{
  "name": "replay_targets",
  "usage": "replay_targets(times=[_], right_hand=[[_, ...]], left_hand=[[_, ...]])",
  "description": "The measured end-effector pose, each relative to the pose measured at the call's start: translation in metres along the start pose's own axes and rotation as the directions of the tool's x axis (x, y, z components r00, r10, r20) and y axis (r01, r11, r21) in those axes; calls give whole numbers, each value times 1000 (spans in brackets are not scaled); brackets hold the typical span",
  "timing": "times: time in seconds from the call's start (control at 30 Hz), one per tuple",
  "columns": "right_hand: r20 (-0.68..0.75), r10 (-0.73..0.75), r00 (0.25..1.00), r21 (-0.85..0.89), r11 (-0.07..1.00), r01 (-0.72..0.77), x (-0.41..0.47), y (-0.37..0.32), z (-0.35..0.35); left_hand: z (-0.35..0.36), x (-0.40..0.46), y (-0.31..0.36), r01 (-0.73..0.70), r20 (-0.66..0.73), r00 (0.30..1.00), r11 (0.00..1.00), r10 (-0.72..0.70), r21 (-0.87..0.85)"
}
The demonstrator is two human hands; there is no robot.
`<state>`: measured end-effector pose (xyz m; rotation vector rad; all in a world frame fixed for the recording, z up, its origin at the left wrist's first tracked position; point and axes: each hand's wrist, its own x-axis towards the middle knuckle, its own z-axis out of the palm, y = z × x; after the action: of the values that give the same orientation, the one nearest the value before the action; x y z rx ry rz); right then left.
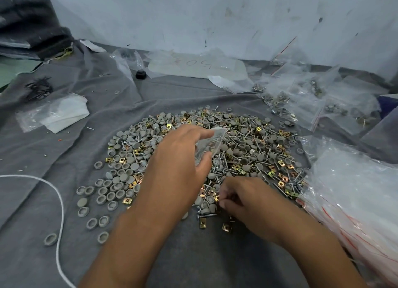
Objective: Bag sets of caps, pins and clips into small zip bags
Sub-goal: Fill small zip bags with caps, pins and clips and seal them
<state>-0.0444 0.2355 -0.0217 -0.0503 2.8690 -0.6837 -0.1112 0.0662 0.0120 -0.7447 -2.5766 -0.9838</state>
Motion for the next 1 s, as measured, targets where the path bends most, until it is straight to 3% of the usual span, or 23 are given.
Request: replay_targets(times=[0.23, 0.4, 0.6, 0.8, 0.93, 1.0], right_hand=[[13, -7, 1000, 13, 1000, 7, 1, -2, 9], [-53, 12, 999, 0, 1000, -12, -1, 8, -6], [143, 8, 990, -36, 999, -3, -5, 12, -7], [170, 51, 984, 4, 999, -53, -4, 8, -6], [137, 38, 990, -10, 999, -37, -4, 7, -4], [15, 14, 1000, 32, 999, -14, -2, 8, -8]], left_hand=[[1, 0, 0, -4, 0, 1000, 1000, 4, -5], [1, 1, -2, -1, 9, 1000, 1000, 0, 9], [3, 0, -1, -3, 31, 1000, 1000, 3, 16], [3, 1, -1, -12, 31, 999, 1000, 12, 6], [3, 0, -1, -11, 36, 999, 1000, 10, 8], [3, 0, -1, -13, 38, 999, 1000, 13, 6]])
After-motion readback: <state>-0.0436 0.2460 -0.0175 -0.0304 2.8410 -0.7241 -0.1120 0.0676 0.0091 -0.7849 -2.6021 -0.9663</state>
